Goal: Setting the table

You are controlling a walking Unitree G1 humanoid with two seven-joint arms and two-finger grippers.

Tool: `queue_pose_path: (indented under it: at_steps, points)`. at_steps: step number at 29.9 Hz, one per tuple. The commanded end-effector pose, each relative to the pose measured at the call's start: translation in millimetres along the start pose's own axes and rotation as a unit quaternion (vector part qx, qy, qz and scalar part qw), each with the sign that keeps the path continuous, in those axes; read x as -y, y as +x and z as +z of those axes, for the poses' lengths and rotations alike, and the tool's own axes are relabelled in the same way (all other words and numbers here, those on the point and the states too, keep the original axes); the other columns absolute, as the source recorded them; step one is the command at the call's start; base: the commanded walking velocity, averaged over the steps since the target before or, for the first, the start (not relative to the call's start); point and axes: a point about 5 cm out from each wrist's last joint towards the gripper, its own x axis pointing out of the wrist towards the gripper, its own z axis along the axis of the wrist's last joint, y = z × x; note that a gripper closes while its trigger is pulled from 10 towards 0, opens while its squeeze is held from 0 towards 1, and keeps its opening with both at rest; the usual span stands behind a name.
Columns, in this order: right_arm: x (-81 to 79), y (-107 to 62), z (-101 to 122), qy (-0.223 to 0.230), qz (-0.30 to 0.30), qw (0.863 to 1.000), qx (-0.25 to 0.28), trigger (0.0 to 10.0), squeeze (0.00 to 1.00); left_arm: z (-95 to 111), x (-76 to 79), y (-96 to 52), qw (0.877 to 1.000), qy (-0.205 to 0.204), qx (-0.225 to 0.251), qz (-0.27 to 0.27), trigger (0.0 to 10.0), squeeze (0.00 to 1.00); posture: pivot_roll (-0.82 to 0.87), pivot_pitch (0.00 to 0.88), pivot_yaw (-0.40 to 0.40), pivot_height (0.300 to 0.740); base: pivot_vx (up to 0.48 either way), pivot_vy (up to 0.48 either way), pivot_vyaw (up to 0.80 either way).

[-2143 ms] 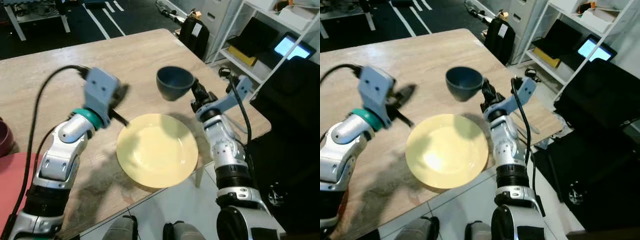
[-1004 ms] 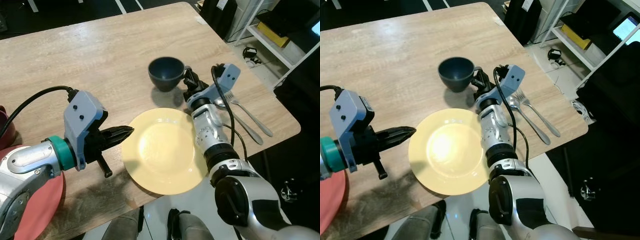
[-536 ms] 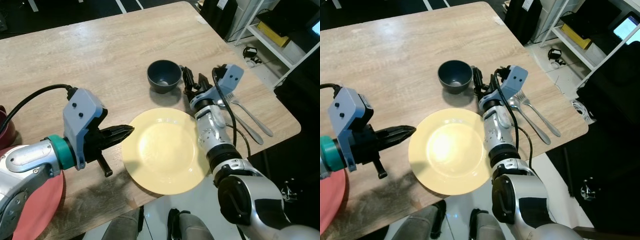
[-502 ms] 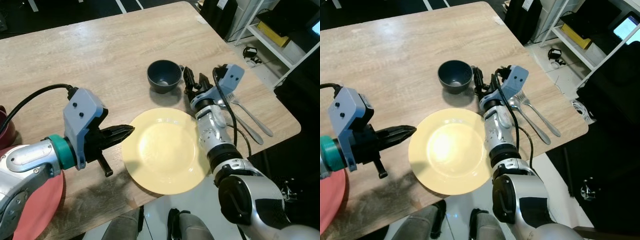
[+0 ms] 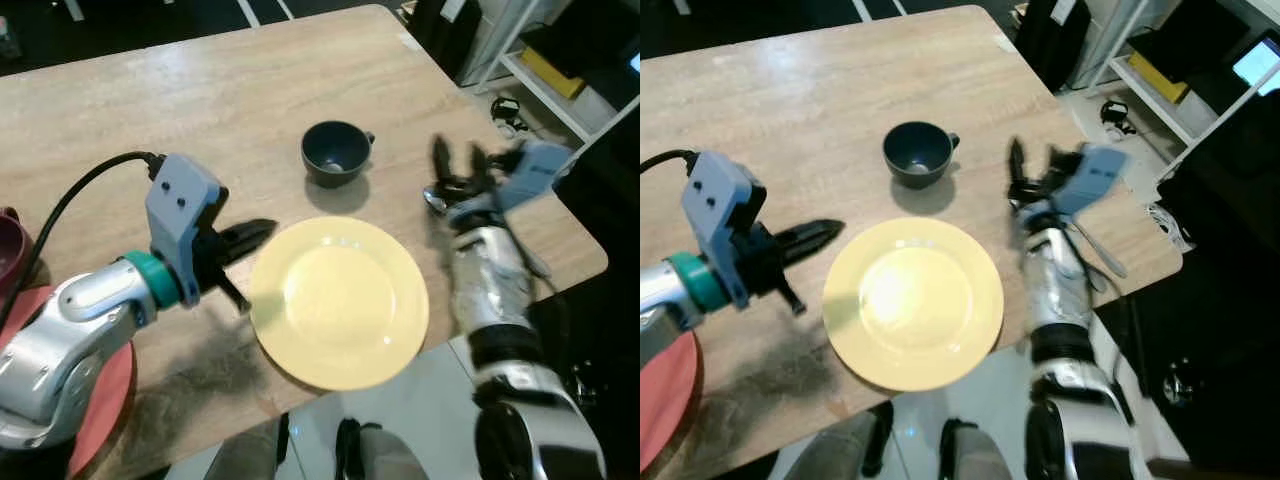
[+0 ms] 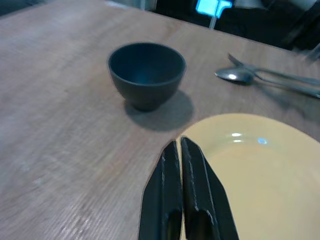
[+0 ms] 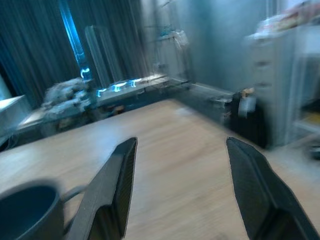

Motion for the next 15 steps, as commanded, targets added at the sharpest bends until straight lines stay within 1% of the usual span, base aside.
queue_pose_path:
  at_steps: [1, 2, 3, 4, 6, 7, 8, 9, 10, 14, 15]
  points:
    - [-2.4, -7.2, 16, -0.025, 0.010, 0.999, 0.017, 10.0, 0.00, -5, -6.1, 4.6, 0.999, -0.002, 0.000, 0.041, 10.0, 0.00, 0.10, 0.031, 0.030, 0.740, 0.000, 0.000, 0.00]
    - [-2.6, -12.3, 24, -0.039, 0.013, 0.999, 0.026, 10.0, 0.00, -7, -9.1, 7.9, 0.998, -0.004, 0.002, 0.061, 10.0, 0.00, 0.10, 0.031, 0.030, 0.740, 0.000, 0.000, 0.00]
    - [-5.6, -19.8, 34, -0.061, 0.023, 0.997, 0.031, 10.0, 0.00, -12, -15.5, 13.7, 0.995, -0.016, 0.000, 0.094, 10.0, 0.00, 0.06, 0.018, 0.041, 0.740, 0.000, 0.000, 0.00]
    - [-5.6, -19.8, 34, -0.061, 0.023, 0.997, 0.031, 10.0, 0.00, -12, -15.5, 13.7, 0.995, -0.016, 0.000, 0.094, 10.0, 0.00, 0.06, 0.018, 0.041, 0.740, 0.000, 0.000, 0.00]
    - [-11.7, -27.0, 38, -0.074, 0.044, 0.996, 0.031, 10.0, 0.00, -19, -21.9, 20.1, 0.992, -0.019, -0.007, 0.126, 10.0, 0.00, 0.03, 0.000, 0.051, 0.740, 0.000, 0.000, 0.00]
    - [-11.7, -27.0, 38, -0.074, 0.044, 0.996, 0.031, 10.0, 0.00, -19, -21.9, 20.1, 0.992, -0.019, -0.007, 0.126, 10.0, 0.00, 0.03, 0.000, 0.051, 0.740, 0.000, 0.000, 0.00]
    - [-17.4, -34.7, 36, -0.068, 0.058, 0.996, 0.019, 10.0, 0.00, -23, -26.3, 26.5, 0.989, -0.013, -0.010, 0.147, 10.0, 0.00, 0.01, 0.000, 0.060, 0.740, 0.000, 0.000, 0.00]
    - [-18.6, -37.9, 33, -0.061, 0.060, 0.996, 0.011, 10.0, 0.00, -25, -27.5, 29.4, 0.988, -0.010, -0.011, 0.152, 10.0, 0.00, 0.00, 0.000, 0.064, 0.740, 0.000, 0.000, 0.00]
    - [-18.6, -37.9, 33, -0.061, 0.060, 0.996, 0.011, 10.0, 0.00, -25, -27.5, 29.4, 0.988, -0.010, -0.011, 0.152, 10.0, 0.00, 0.00, 0.000, 0.064, 0.740, 0.000, 0.000, 0.00]
    - [-24.1, -52.8, 21, -0.045, 0.056, 0.997, -0.031, 10.0, 0.00, -30, -30.8, 37.3, 0.985, 0.019, -0.013, 0.173, 10.0, 0.00, -0.01, 0.000, 0.070, 0.740, 0.000, 0.000, 0.00]
    - [-24.1, -52.8, 21, -0.045, 0.056, 0.997, -0.031, 10.0, 0.00, -30, -30.8, 37.3, 0.985, 0.019, -0.013, 0.173, 10.0, 0.00, -0.01, 0.000, 0.070, 0.740, 0.000, 0.000, 0.00]
